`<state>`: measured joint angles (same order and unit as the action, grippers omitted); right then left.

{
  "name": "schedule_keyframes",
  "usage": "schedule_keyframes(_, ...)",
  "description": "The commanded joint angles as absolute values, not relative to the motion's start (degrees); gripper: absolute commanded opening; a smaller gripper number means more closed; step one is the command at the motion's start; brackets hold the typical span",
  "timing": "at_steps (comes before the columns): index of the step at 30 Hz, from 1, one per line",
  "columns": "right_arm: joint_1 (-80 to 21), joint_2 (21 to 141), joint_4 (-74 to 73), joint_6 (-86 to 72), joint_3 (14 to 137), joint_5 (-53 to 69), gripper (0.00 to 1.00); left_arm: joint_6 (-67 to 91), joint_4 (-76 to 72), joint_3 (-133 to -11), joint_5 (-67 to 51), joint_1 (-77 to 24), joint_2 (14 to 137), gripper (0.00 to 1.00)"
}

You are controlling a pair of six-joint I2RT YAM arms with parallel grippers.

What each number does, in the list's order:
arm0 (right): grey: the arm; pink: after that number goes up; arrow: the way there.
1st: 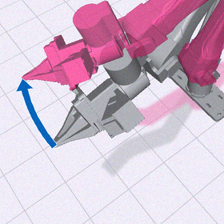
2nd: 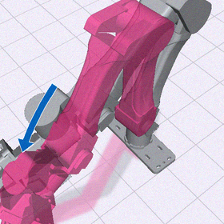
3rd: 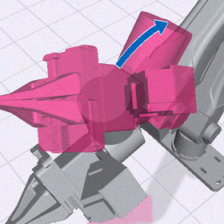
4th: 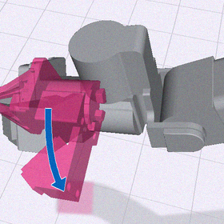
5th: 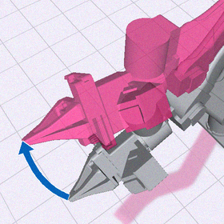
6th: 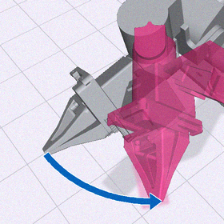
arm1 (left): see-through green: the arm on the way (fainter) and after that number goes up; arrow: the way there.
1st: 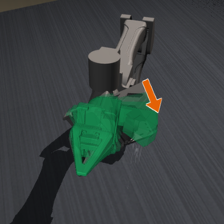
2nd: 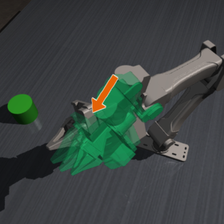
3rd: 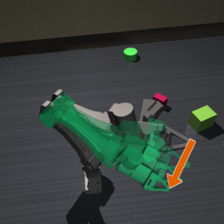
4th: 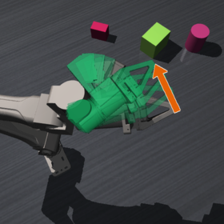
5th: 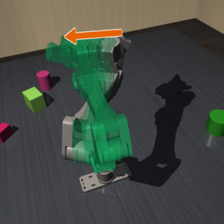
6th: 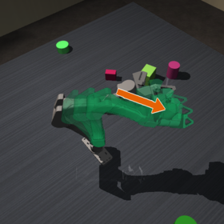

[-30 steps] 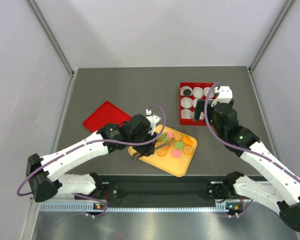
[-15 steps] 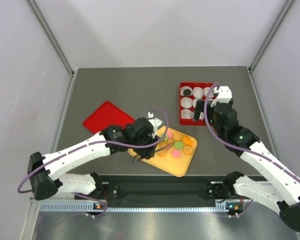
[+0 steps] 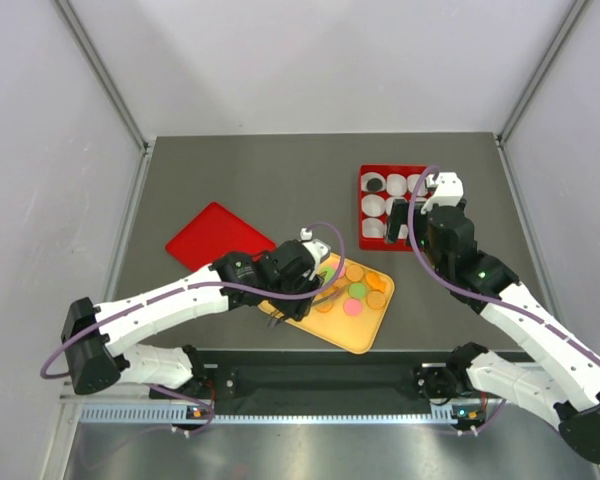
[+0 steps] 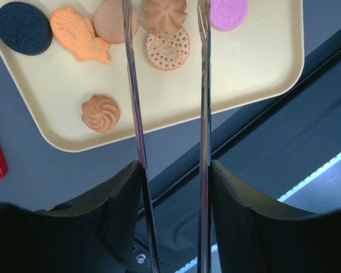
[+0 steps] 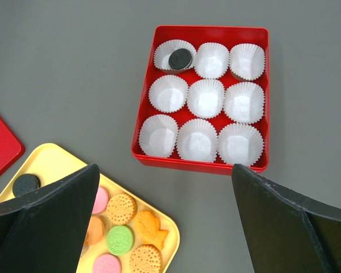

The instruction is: Pack the cookies

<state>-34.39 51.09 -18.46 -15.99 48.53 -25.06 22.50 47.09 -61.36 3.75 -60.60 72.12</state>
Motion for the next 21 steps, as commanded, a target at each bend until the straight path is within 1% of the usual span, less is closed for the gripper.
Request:
schedule_keyframes(1,-34.72,50.63,-15.91,-15.12,49.48,-24.35,1.0,22.68,46.85,-61.52,5.18,-61.17,72.6,0.54)
schedule_keyframes(21,-34.8,49.92,-16.0,-15.47,48.43,-24.26,1.0,22.94,46.23,-59.94,5.36,-61.7,73.48,0.53)
